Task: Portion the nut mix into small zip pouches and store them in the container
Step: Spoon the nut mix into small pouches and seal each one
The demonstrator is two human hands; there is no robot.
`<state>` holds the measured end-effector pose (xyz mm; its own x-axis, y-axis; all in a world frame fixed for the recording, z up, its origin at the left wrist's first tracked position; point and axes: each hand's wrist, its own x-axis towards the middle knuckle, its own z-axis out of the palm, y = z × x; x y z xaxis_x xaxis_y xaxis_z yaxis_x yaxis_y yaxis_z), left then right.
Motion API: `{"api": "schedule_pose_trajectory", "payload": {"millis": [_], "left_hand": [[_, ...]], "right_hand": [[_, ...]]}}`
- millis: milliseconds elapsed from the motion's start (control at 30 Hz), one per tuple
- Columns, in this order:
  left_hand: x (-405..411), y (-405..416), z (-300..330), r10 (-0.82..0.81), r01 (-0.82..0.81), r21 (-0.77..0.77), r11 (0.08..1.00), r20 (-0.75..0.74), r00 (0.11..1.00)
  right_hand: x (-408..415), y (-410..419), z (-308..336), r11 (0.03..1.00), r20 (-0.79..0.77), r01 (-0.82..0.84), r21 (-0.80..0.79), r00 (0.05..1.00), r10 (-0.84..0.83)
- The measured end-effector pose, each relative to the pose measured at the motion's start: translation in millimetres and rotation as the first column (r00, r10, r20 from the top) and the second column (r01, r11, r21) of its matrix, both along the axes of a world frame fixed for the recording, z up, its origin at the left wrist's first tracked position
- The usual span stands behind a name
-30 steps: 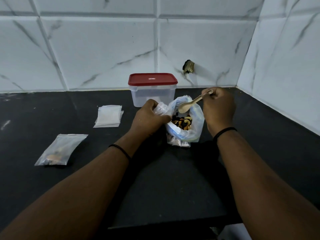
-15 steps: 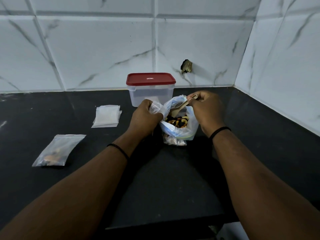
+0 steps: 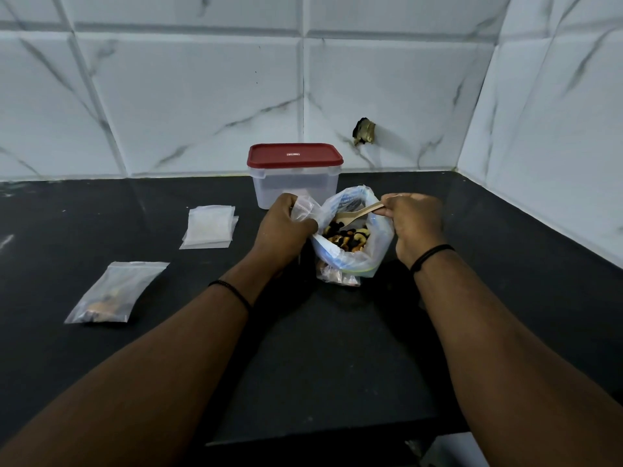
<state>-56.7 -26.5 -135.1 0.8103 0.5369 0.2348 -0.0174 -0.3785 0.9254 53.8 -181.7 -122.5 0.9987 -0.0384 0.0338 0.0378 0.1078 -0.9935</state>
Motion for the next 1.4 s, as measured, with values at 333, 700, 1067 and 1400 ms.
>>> {"api": "schedule_pose_trajectory", "payload": {"millis": [333,700,1067,1400], "left_hand": [[1.0,2.0,-1.8,-0.022,0.022,-0.037,0.999,-0.004,1.0],[-0.9,2.0,-2.6,-0.046,0.047,-0.011,0.999,0.075,0.996],[-0.6,1.5,-4.1,-0.055,0.052,0.038,0.998,0.095,0.994],[1.7,5.8,-2.7,-0.024,0.024,0.008,1.0,0.087,0.996]], "right_hand": [[-4.5,-3.0,6.1,0.995,-0.036,0.073,0.061,0.997,-0.071],[-10.9,-5.8,15.0,0.978,0.024,0.18,0.103,0.983,-0.184],[-51.4,4.3,31.3,0.984,0.276,-0.131,0.121,0.957,0.093],[-48.8,0.9,32.8,0.972,0.542,-0.235,0.0,0.817,0.197]]}}
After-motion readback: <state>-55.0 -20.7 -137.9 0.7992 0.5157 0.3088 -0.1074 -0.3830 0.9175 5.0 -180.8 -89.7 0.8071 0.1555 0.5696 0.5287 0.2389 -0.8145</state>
